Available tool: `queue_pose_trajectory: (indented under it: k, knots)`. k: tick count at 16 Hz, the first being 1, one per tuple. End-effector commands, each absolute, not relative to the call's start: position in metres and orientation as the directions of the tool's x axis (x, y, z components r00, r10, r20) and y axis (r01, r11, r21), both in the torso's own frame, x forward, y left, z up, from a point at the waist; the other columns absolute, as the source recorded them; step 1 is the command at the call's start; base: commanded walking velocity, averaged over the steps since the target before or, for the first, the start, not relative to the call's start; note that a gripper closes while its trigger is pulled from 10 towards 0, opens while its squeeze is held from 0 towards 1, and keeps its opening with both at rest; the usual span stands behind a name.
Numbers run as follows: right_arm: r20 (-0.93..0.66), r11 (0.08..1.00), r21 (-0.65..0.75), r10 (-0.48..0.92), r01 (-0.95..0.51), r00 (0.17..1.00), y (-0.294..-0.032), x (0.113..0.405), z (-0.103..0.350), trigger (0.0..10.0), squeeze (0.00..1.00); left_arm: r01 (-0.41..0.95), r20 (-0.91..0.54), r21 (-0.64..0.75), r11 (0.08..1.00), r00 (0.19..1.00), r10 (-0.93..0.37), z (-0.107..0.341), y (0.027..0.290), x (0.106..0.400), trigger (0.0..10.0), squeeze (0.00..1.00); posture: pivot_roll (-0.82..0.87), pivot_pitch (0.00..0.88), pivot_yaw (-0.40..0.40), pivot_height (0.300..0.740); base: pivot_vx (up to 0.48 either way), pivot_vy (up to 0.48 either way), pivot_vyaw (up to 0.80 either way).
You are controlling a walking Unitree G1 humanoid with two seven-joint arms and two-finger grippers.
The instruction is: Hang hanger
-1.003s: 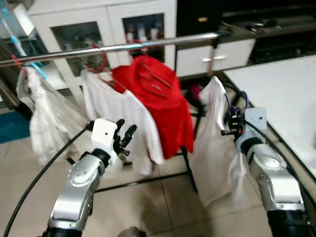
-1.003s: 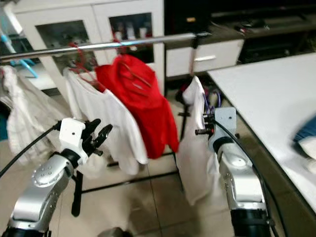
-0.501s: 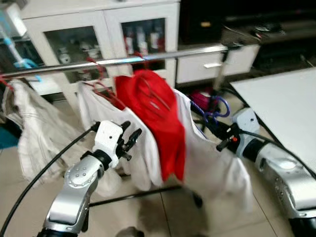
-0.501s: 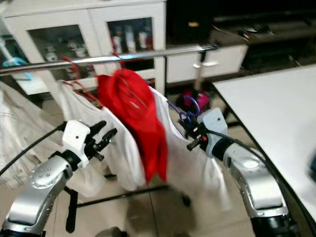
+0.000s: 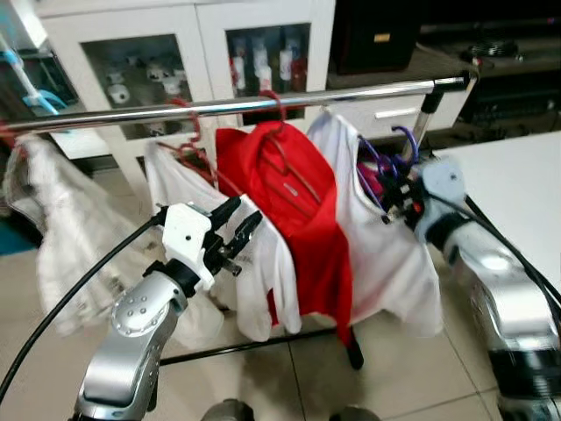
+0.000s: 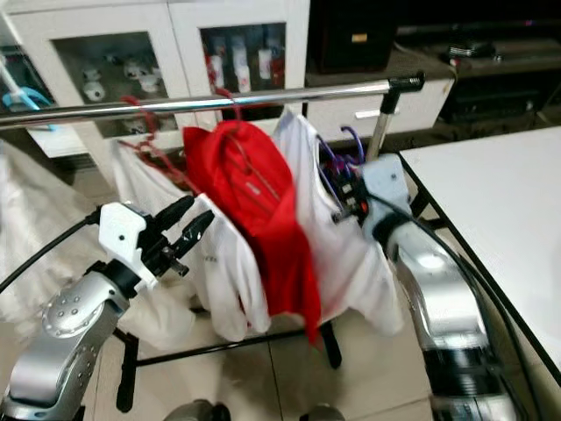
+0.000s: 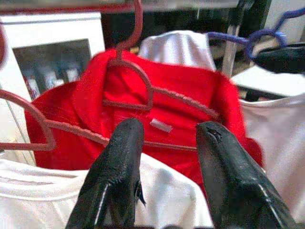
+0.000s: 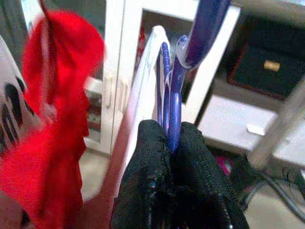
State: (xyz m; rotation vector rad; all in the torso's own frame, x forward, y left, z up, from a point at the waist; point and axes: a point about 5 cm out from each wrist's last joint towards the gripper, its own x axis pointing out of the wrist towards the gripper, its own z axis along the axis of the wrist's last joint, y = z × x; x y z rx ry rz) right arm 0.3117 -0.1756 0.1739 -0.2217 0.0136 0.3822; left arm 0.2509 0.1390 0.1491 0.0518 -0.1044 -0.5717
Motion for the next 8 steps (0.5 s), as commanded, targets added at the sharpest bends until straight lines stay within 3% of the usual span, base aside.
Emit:
queue_pose_trajectory:
  k: [1,4,8]
  knots:
    - [0.003,0.903,-0.230,0.373,-0.362,0.928,-0.170,0.318,0.185,10.0,0.00,0.553,0.079,0.072,0.830,0.827,-0.557,0.149,0.138,0.248,10.0,0.00,-0.06,0.092,0.026,0.740,0.000,0.000,0.00]
    - [0.004,0.949,-0.202,0.248,-0.242,0.969,-0.171,0.348,0.196,10.0,0.00,0.630,0.079,0.083,0.772,0.768,-0.636,0.154,0.132,0.245,10.0,0.00,-0.05,0.090,0.028,0.740,0.000,0.000,0.00]
    - [-0.035,0.952,-0.222,0.209,-0.211,0.977,-0.168,0.376,0.204,10.0,0.00,0.722,0.126,0.065,0.689,0.679,-0.723,0.169,0.119,0.240,10.0,0.00,-0.05,0.089,0.032,0.740,0.000,0.000,0.00]
